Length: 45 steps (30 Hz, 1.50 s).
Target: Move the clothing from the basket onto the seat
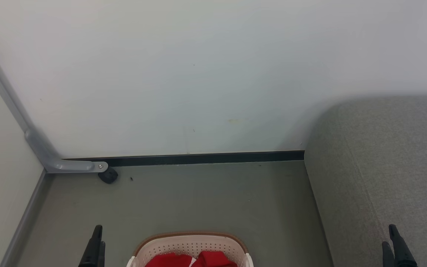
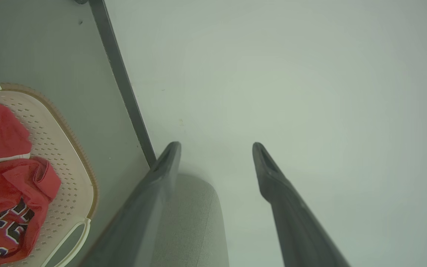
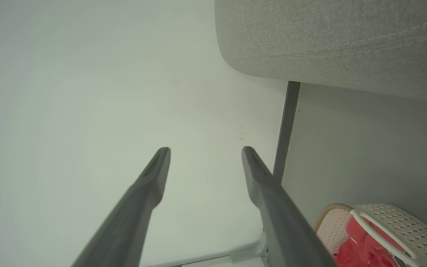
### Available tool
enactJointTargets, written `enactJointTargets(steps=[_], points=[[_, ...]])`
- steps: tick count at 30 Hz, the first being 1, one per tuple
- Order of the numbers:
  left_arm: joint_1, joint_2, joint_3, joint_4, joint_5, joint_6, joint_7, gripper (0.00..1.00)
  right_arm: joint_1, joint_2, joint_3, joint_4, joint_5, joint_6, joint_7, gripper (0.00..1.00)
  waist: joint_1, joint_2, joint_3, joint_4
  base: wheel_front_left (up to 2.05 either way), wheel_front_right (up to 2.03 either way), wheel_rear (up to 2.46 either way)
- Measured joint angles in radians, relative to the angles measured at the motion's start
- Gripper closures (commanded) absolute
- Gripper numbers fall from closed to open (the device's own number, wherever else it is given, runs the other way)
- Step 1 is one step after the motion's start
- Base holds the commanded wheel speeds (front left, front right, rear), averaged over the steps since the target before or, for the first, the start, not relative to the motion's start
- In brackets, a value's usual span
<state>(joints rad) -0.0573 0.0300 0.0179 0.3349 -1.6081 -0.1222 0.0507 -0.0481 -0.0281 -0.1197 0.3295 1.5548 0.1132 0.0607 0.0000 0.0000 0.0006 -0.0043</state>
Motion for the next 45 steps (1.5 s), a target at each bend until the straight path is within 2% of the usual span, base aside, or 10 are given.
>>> enactJointTargets(steps=[10,17,22,27,45], points=[[-0.017,0.002,-0.034,0.003,0.016,0.000,-0.039,0.00,-0.004,-0.018,0.034,-0.004,-0.086,0.000,-0.038,0.00,0.0000,0.0000,-0.002,0.000,0.00,0.00,0.00],[-0.029,0.010,-0.054,0.016,0.091,0.000,-0.065,0.00,-0.009,-0.042,0.066,-0.004,-0.188,0.000,-0.072,0.00,0.0000,0.0000,-0.003,0.000,0.00,0.00,0.00],[-0.044,0.010,-0.045,0.020,0.192,0.013,-0.082,0.00,-0.024,-0.062,0.097,-0.004,-0.276,-0.001,-0.092,0.00,0.0000,0.0000,-0.004,0.001,0.00,0.00,0.00],[-0.047,0.023,-0.054,0.020,0.302,0.038,-0.100,0.00,-0.028,-0.086,0.132,-0.004,-0.375,-0.017,-0.109,0.00,0.0000,0.0000,-0.006,0.001,0.00,0.00,0.00],[-0.082,0.070,-0.196,0.011,0.688,0.111,-0.169,0.00,-0.050,-0.159,0.263,0.001,-0.709,-0.074,-0.177,0.00,0.0000,0.0001,-0.017,-0.001,0.00,0.00,0.00]])
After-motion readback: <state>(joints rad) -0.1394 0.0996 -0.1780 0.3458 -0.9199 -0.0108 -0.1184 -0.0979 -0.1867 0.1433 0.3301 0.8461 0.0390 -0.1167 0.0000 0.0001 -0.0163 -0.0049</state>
